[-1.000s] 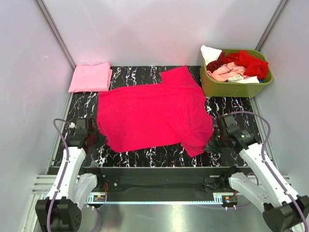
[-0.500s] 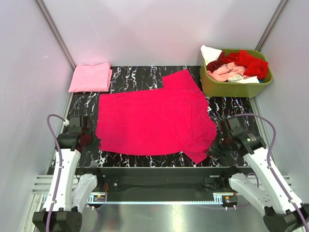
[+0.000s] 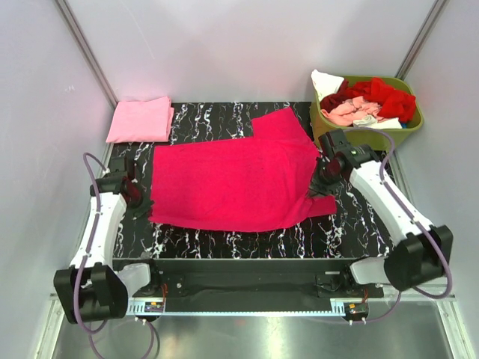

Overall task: Fold and stack the t-shirts
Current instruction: Fold the tshirt

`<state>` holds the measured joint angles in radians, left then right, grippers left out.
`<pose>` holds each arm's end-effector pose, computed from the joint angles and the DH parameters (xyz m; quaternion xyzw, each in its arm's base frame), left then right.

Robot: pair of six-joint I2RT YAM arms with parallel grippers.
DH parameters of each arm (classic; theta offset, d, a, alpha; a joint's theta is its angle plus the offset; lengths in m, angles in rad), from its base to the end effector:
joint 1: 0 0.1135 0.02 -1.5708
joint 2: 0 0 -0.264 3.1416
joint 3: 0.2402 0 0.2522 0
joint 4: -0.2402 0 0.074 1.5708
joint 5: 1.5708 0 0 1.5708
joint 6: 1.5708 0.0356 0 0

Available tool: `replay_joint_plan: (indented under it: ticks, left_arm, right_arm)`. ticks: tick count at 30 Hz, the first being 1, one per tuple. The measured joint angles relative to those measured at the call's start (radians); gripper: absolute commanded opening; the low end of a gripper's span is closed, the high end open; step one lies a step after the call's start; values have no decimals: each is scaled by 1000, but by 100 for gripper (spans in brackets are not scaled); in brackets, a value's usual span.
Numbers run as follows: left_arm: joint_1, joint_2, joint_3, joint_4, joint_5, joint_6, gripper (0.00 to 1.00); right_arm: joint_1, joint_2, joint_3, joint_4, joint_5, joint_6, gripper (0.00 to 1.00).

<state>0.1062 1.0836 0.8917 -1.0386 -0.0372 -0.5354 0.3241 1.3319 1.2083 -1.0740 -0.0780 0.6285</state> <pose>0.1837 0.0209 0.2557 -0.3137 0.9341 -0.0181 0.1693 0.2341 0.0816 0.2974 0.1417 0.9716 0.1190 0.1472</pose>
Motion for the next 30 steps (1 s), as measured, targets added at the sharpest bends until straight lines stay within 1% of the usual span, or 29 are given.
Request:
replay_joint_plan:
  ticks: [6, 12, 23, 30]
  left_arm:
    - [33, 91, 0, 56, 0, 33, 0]
    - [36, 196, 8, 105, 0, 57, 0]
    - [36, 375, 121, 132, -23, 108, 0]
    - [37, 463, 177, 135, -40, 114, 2]
  right_arm:
    - [-55, 152, 84, 40, 7, -73, 0]
    - [-82, 251, 158, 49, 10, -121, 0]
    - [-117, 352, 326, 38, 58, -173, 0]
    - [-124, 420, 381, 32, 86, -180, 0]
